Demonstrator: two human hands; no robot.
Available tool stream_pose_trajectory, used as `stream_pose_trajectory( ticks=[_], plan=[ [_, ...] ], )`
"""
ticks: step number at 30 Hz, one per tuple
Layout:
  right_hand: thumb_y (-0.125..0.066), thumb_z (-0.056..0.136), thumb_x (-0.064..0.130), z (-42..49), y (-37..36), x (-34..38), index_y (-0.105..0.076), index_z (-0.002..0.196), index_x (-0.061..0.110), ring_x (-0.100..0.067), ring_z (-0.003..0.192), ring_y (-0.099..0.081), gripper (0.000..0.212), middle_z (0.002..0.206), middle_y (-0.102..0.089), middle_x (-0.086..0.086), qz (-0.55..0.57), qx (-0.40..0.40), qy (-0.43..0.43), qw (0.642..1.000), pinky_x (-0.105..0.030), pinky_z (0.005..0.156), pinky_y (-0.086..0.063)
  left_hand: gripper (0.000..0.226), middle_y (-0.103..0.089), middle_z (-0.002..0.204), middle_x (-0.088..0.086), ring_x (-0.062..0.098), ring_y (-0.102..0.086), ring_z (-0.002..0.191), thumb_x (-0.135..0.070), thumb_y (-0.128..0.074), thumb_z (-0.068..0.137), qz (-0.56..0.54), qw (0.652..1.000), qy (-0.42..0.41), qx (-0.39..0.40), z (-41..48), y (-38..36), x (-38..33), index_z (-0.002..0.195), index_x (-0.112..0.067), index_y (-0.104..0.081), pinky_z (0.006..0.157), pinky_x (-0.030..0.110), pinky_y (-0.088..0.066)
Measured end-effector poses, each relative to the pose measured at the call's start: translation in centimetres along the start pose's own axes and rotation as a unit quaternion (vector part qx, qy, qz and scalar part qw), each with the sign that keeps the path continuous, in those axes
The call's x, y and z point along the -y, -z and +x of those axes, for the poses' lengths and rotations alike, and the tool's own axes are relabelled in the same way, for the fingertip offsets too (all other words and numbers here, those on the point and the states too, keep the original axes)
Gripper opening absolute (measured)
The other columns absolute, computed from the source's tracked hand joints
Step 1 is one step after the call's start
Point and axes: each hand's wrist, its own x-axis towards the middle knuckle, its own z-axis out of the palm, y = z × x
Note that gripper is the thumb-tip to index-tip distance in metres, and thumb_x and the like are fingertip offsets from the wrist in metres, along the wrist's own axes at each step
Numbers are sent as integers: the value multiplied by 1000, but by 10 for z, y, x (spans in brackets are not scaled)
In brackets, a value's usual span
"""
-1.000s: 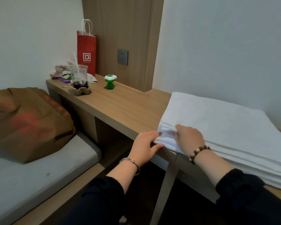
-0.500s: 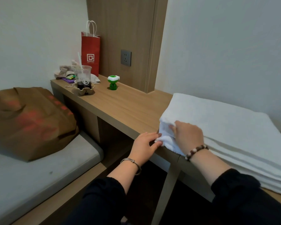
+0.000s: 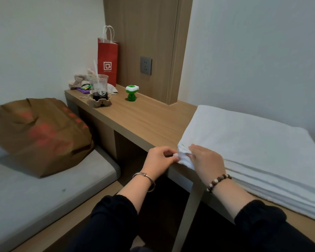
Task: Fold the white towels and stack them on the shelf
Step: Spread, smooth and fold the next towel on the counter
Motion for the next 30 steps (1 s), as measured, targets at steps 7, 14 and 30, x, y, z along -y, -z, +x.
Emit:
stream_pose_trajectory(
  ticks=[7,14,30],
  plan=[
    [-41,100,28,-5,4,-14,-38,144,15,-17,140,-30,47,152,-36,-1,45,161,29,985,-31,114,-17,28,-62,122,-5,7,-57,103,-10,-59,89,81,986,-128,-75,-3,12,-18,115,-17,-66,92,11,-40],
    [-59,92,26,-5,41,-47,-51,137,18,-12,134,-40,46,146,-45,2,205,220,-96,949,-16,104,-23,29,-66,113,1,16,-52,114,-32,-53,90,368,887,-271,72,6,-2,-37,111,-14,-66,95,33,-43],
    [-46,97,44,-66,68,-102,-64,123,16,-16,125,-48,43,133,-57,3,138,194,-124,963,-27,102,-33,40,-62,72,2,19,-50,59,-38,-31,97,509,819,-257,57,14,-29,-81,87,-15,-62,63,32,-40]
  ],
)
